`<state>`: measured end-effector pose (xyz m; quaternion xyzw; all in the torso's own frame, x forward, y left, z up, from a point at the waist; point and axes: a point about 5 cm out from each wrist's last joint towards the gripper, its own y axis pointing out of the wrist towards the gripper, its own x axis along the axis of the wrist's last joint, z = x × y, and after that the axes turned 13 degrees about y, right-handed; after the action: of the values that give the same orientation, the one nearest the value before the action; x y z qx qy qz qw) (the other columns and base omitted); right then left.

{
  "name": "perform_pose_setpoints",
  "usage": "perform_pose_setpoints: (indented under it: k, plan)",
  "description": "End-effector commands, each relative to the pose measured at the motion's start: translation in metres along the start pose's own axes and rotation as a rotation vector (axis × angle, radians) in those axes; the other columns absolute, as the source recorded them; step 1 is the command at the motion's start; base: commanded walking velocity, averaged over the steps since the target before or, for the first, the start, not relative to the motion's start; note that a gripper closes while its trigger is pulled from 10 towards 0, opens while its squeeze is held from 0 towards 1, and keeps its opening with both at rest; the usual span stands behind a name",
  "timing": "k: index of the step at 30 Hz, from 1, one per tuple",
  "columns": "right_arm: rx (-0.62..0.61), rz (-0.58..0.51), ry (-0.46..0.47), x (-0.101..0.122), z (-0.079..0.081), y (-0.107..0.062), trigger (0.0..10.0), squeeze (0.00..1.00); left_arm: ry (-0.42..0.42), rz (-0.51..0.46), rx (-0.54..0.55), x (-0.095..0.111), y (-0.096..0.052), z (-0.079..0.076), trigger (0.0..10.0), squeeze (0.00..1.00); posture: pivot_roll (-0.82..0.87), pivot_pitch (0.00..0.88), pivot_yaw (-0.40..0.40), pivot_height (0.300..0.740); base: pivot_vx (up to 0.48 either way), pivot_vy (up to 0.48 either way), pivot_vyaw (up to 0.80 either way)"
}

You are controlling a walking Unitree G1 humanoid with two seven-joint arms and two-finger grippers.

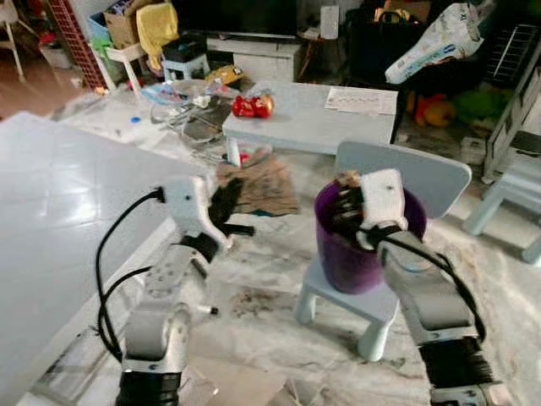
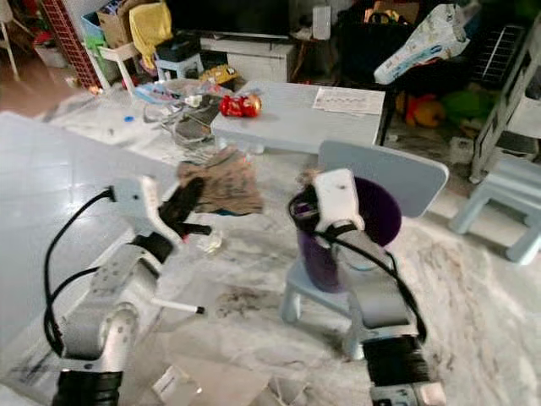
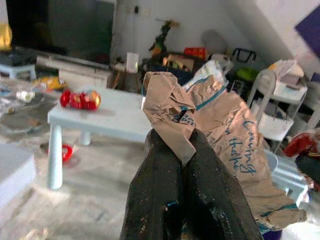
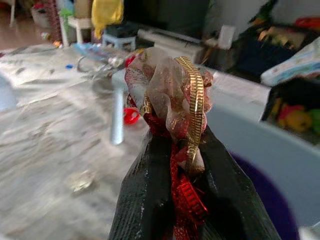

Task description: Picking trash to rubbish bin

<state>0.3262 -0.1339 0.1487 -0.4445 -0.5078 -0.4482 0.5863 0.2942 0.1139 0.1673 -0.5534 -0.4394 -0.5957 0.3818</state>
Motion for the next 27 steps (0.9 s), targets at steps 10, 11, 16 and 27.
perform_pose_setpoints:
  k: [10, 11, 16, 27]
  plan:
    - [0.037, -0.018, 0.005, 0.005, 0.0118, 0.0019, 10.0, 0.0, 0.02, 0.009, 0.024, -0.0003, -0.0029, 0.0078, 0.0, 0.0, 0.0, 0.032, 0.042, 0.74, 0.337, 0.0, 0.0]
    - [0.036, -0.018, 0.005, 0.0049, 0.0117, 0.0018, 10.0, 0.0, 0.019, 0.008, 0.022, -0.0003, -0.0029, 0.0075, 0.0, 0.0, 0.0, 0.032, 0.042, 0.74, 0.337, 0.0, 0.0]
    - [0.031, -0.009, 0.002, 0.004, 0.0116, 0.002, 10.0, 0.0, 0.022, 0.013, 0.016, -0.001, -0.0027, 0.007, 0.0, 0.0, -0.01, 0.034, 0.042, 0.74, 0.335, 0.0, -0.47]
    - [0.033, -0.013, 0.005, 0.0044, 0.0117, 0.0023, 10.0, 0.0, 0.023, 0.018, 0.007, -0.002, -0.003, 0.0052, 0.0, 0.0, 0.0, 0.033, 0.043, 0.74, 0.331, 0.0, -0.74]
